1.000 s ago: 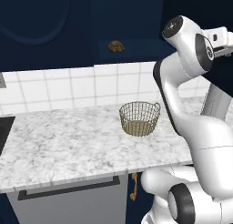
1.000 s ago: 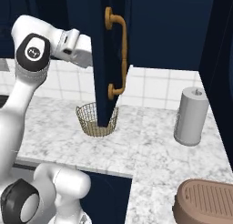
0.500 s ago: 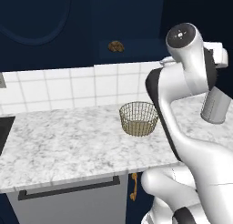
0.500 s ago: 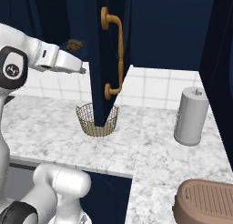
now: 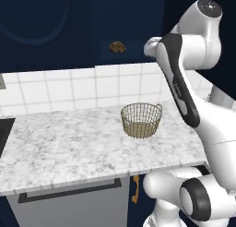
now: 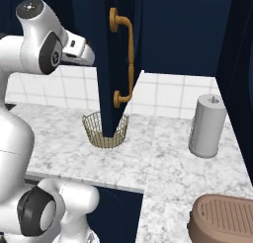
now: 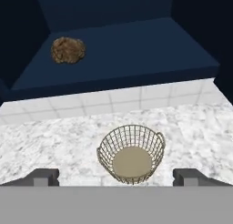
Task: Open the cabinet, pick up the bread from the cabinet and place it in the basket. Then move the basket to the dining counter.
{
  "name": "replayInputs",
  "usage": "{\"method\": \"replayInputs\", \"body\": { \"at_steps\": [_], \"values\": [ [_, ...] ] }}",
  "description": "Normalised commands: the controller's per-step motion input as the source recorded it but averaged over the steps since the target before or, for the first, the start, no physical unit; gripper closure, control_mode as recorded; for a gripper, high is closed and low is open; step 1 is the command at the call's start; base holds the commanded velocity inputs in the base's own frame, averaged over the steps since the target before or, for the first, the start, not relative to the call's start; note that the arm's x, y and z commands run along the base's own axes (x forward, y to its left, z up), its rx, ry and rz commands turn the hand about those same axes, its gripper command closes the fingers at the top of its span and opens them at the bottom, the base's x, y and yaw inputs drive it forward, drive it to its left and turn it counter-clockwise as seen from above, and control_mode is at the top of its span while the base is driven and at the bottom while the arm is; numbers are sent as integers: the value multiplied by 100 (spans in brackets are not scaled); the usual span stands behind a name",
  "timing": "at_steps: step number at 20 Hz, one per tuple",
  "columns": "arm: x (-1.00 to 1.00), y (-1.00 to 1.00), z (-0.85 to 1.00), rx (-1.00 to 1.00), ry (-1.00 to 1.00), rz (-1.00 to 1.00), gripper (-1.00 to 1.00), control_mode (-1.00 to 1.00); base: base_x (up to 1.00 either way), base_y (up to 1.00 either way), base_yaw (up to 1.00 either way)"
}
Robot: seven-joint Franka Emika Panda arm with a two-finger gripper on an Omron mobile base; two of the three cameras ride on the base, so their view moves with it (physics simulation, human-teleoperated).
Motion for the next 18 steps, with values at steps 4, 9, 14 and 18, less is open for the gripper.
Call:
{"method": "replayInputs", "body": {
  "at_steps": [4,9,14,18],
  "values": [
    [98,44,-17,24,-4,52,-100,-100,0,0,0],
    [69,61,-2,4,-5,42,-100,-100,0,0,0],
    [45,24,0,-7,-3,5,-100,-100,0,0,0],
    [19,4,-13,-12,-5,0,-100,-100,0,0,0]
  ]
}}
